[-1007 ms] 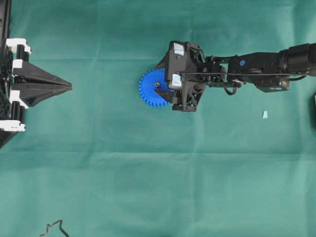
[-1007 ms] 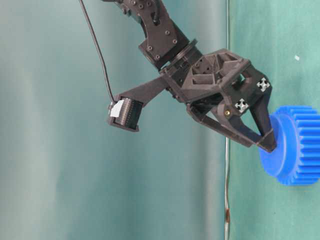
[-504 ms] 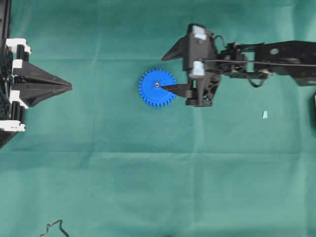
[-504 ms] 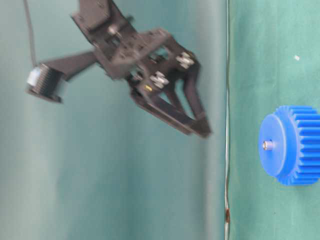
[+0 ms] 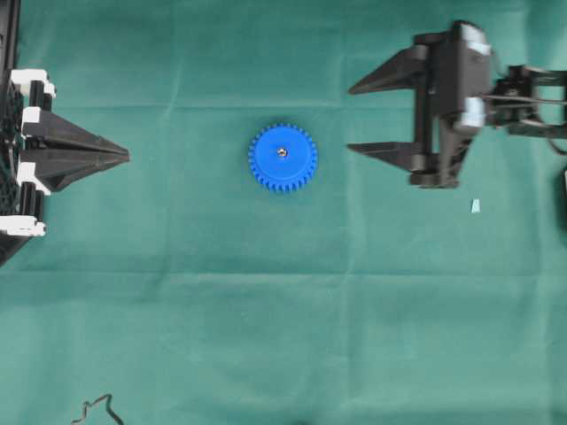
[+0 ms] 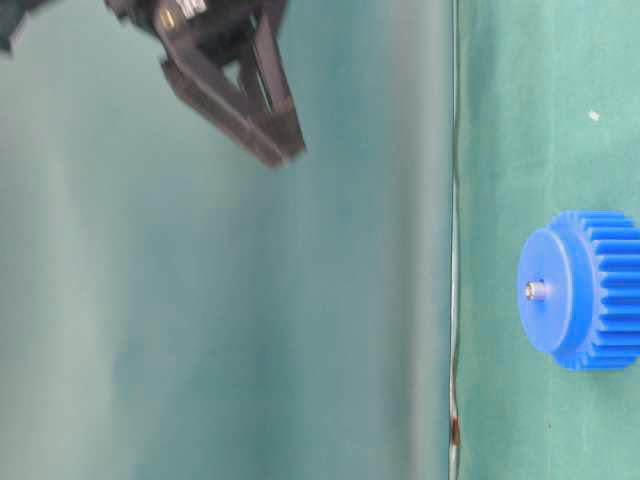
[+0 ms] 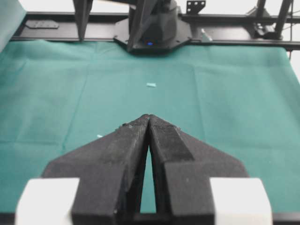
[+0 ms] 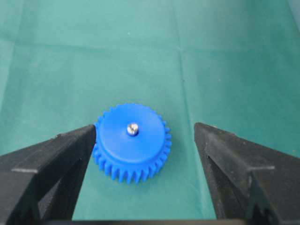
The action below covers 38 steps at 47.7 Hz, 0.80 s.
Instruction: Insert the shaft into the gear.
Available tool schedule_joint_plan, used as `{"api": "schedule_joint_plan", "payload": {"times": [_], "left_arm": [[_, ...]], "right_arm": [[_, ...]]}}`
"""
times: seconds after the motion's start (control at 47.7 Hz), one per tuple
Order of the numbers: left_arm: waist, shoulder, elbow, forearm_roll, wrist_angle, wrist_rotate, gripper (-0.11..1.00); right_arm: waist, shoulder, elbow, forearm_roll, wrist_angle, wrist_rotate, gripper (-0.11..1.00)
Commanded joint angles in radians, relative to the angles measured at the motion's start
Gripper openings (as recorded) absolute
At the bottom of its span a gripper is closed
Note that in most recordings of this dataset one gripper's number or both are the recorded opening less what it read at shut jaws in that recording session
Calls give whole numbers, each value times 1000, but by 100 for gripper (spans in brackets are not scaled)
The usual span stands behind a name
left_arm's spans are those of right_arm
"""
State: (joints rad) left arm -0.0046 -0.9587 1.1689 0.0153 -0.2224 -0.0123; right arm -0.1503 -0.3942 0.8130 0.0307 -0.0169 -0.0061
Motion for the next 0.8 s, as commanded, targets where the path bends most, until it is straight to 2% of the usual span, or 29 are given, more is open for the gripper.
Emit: {"api": "schedule_joint_plan", "payload": {"times": [0.0, 0.42, 0.776], "left_arm": [[-2, 8, -25, 3, -2, 2, 0], [0, 6, -23, 3, 6, 2, 0], [0, 6, -25, 3, 14, 2, 0]], "right_arm": [[2, -71, 23, 0, -9, 3, 89], [2, -354, 196, 3, -5, 3, 88], [2, -408, 242, 5, -8, 5, 88]]}}
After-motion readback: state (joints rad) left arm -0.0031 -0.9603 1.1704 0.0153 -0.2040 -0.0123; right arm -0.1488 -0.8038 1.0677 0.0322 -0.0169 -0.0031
